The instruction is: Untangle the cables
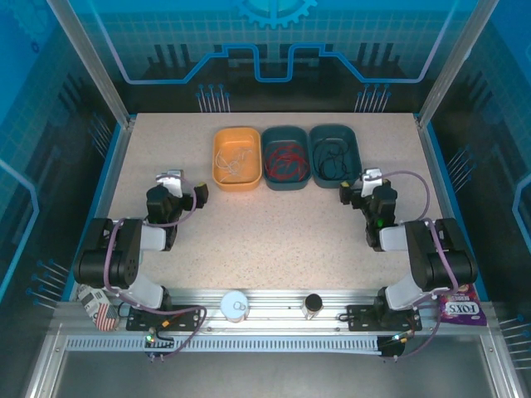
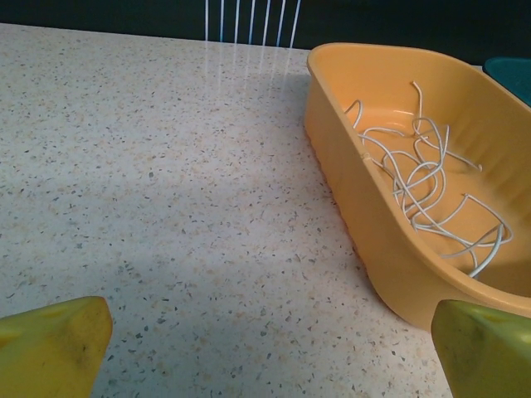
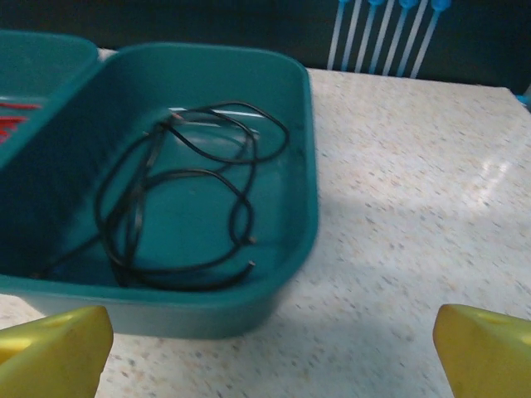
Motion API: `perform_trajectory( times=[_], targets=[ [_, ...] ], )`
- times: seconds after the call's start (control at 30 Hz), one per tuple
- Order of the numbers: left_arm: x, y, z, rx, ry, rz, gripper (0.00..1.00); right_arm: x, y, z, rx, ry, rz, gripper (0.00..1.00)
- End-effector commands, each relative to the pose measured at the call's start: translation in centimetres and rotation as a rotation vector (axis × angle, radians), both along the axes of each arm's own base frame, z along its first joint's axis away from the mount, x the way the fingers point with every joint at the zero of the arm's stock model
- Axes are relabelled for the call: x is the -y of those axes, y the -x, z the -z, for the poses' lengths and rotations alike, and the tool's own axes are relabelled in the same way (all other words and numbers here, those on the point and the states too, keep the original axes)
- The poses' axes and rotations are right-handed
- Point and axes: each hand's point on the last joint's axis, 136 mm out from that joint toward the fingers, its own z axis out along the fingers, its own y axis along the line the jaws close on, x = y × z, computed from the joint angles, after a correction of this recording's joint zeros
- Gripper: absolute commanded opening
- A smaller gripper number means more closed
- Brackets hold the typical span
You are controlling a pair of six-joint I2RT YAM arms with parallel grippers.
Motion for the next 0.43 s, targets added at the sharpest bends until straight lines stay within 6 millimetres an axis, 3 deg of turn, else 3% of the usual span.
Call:
perform_trajectory(
  times=[0.0, 0.4],
  targets=[
    [0.38, -0.11, -0.55, 0.013, 0.003, 0.016, 0.99, -1.26, 0.05, 0.08, -0.015, -0.031, -0.088, 1.00],
    [0.37, -0.14, -0.56, 0.013, 0.001, 0.014, 0.99, -1.24, 0.07, 0.11, -0.017, -0.030, -0.087, 1.00]
  ],
)
